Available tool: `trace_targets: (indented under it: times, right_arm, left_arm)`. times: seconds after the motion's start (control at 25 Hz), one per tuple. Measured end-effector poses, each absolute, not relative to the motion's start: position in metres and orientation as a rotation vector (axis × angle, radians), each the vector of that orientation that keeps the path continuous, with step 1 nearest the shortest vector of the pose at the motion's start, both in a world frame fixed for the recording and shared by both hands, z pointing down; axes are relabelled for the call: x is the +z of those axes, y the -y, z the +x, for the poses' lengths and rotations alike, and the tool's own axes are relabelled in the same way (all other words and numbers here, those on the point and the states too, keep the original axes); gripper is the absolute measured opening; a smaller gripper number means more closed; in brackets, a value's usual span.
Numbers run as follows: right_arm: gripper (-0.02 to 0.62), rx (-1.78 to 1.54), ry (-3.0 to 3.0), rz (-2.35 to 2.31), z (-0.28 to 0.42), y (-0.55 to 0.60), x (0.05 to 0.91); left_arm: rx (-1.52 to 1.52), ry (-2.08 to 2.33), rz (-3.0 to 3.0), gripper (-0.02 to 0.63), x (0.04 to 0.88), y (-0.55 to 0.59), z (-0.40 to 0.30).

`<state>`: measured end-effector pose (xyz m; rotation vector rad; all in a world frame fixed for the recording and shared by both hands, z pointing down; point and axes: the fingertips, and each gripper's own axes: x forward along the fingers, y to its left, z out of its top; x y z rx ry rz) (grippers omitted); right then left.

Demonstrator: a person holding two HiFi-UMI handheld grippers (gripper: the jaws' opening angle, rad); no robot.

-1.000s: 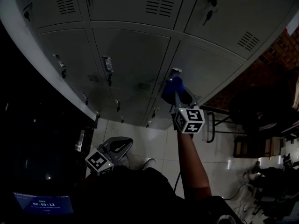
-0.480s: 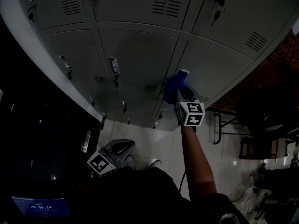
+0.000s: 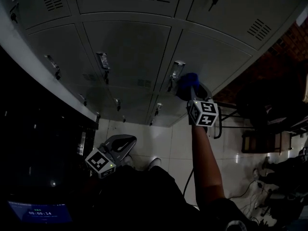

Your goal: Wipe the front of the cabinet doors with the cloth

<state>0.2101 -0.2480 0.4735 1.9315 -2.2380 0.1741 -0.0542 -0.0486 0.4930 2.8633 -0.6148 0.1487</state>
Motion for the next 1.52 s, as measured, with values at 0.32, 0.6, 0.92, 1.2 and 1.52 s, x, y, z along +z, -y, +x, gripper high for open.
trace_targets:
  times: [0.32, 0.6, 0.92, 1.2, 1.52]
  right_arm:
    - [0.067, 0.237, 2.086, 2.112, 0.299, 0.228, 0.483]
    - [0.067, 0.250, 1.983, 2.213, 0.348, 0.214, 0.485]
    - [0.067, 0.261, 1.961, 2.272, 0.360, 0.200, 0.487]
    - [0.067, 0.252, 2.130, 2.209, 0.296, 0.179, 0.476]
    - [0.067, 0.216, 2.385, 1.954, 0.180, 0.181, 0.472]
  left_arm:
    - [0.114, 0.576, 2.867, 0.000, 0.496, 0.057, -0.039]
    - [0.120, 0.553, 2.860, 0.000, 0.502, 0.055, -0.033]
    - [0.108, 0.560, 2.855, 0.000, 0.505, 0.053, -0.030]
    - [0.115, 0.587, 2.839, 0.000, 0.510, 0.054, -0.035]
    - [0.111, 0.623, 2.827, 0.000, 0.515, 0.056, -0.038]
